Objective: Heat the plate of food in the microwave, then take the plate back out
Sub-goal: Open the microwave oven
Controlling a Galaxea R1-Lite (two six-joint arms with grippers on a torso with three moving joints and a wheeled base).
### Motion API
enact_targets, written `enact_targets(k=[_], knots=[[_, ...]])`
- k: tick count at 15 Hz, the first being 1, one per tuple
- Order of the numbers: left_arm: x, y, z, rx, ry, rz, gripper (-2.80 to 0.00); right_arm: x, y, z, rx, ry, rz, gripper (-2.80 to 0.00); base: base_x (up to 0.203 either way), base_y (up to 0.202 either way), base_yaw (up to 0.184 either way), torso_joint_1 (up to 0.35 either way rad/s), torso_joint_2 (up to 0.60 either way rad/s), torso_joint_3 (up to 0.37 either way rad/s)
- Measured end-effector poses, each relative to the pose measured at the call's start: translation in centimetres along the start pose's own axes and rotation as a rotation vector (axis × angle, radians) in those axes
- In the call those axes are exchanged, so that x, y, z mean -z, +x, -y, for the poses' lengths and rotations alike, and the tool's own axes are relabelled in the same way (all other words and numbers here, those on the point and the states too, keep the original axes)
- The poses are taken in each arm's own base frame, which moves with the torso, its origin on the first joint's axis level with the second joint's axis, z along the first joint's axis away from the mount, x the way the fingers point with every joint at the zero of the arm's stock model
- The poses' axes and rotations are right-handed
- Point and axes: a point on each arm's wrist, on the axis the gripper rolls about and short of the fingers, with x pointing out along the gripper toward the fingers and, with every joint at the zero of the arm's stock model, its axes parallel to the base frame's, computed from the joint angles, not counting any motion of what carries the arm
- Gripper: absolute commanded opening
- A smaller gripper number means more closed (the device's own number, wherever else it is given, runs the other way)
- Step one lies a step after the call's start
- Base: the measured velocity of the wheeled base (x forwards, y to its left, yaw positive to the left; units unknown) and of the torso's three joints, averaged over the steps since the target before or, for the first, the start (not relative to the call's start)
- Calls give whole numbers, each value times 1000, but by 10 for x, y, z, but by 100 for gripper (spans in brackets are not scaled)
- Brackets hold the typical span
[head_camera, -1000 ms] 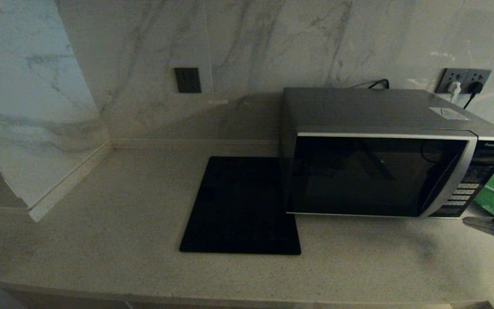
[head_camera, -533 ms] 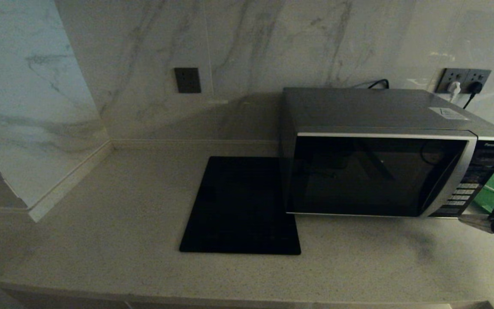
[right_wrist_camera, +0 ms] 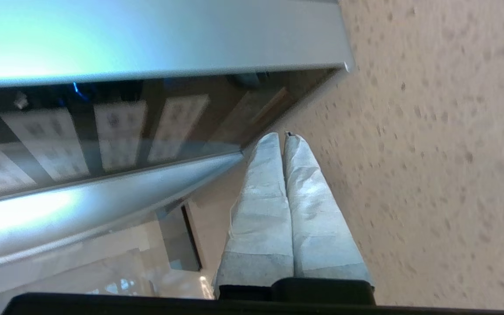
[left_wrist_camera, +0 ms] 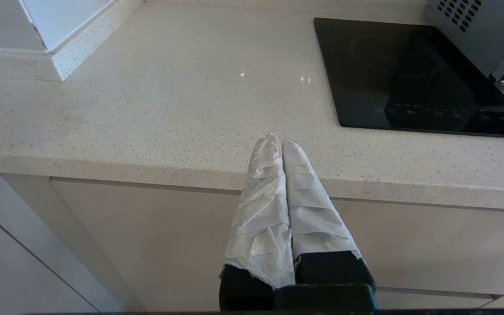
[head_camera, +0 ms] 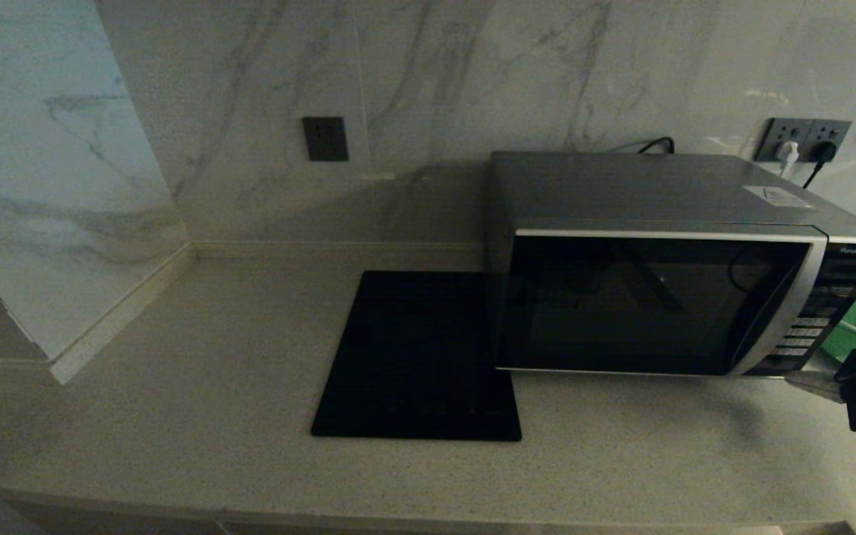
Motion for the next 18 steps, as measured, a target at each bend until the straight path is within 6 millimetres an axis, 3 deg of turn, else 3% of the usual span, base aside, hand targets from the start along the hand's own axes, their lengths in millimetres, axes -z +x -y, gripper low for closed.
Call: enact_targets(k=[10, 18], knots=[[0, 0, 0, -1, 0, 0, -280, -8, 11, 7, -9, 3, 2, -280, 0, 0, 0, 0, 0, 0], [0, 0, 0, -1, 0, 0, -280, -18, 22, 1, -49, 33, 36, -280, 0, 0, 0, 0, 0, 0]])
